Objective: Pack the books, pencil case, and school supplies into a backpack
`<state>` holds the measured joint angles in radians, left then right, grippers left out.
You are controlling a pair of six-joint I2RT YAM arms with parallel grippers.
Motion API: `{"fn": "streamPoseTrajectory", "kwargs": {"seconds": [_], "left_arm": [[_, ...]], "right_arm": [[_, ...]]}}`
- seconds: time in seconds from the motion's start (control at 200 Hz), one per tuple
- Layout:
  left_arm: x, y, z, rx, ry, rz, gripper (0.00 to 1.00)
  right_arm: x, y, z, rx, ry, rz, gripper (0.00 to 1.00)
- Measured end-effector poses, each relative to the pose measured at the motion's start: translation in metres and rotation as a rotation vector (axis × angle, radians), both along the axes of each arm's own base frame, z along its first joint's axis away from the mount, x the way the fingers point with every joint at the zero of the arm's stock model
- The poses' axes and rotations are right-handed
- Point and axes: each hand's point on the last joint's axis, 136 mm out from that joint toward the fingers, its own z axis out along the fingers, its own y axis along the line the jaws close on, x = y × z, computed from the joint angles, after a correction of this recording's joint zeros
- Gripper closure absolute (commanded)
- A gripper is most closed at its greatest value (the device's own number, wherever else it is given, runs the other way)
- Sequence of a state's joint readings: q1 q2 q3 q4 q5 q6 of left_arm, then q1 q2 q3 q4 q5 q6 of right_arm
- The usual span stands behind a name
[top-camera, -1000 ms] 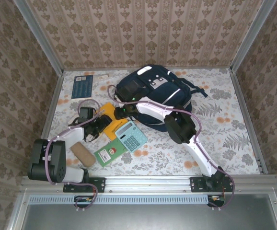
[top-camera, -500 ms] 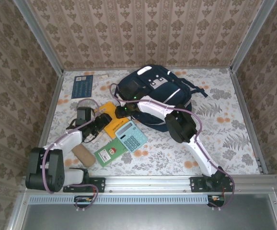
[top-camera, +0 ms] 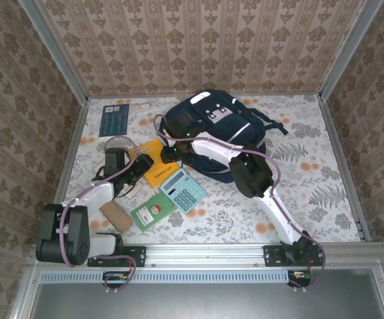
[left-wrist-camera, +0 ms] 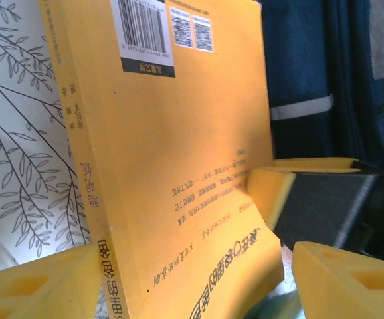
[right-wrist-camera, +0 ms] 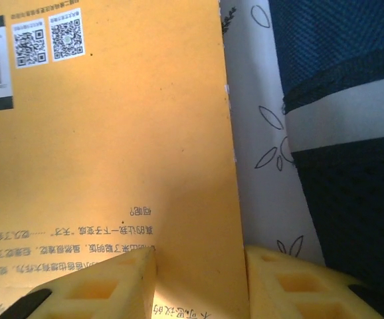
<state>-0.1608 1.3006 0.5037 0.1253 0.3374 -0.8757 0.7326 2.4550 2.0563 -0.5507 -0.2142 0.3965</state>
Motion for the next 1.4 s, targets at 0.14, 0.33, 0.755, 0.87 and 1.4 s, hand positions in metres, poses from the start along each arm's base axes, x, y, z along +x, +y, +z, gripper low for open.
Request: {"fn": "streamPoseTrajectory", "kwargs": {"seconds": [0.14, 0.33, 0.755, 0.87, 1.4], "left_arm": [[0.005, 0.0, -0.009, -0.028, 0.002, 0.026, 0.3], [0.017, 0.001, 0.002, -0.076, -0.058, 0.06, 0.32], [0.027, -0.014, 0.057, -0.164, -0.223, -0.001, 0.33], [0.028, -0.015, 0.053, -0.159, -0.217, -0.008, 0.33], [0.041, -0.027, 0.028, -0.102, -0.069, -0.037, 0.44]], "right_arm": [[0.003, -0.003, 0.0, -0.004, -0.003, -0.008, 0.61], [0.007, -0.007, -0.001, -0.015, -0.01, -0.024, 0.61], [0.008, -0.007, 0.001, 0.006, 0.008, -0.043, 0.61], [0.007, -0.007, 0.002, 0.007, 0.009, -0.043, 0.61], [0.007, -0.004, 0.005, 0.034, 0.03, -0.059, 0.6]]}}
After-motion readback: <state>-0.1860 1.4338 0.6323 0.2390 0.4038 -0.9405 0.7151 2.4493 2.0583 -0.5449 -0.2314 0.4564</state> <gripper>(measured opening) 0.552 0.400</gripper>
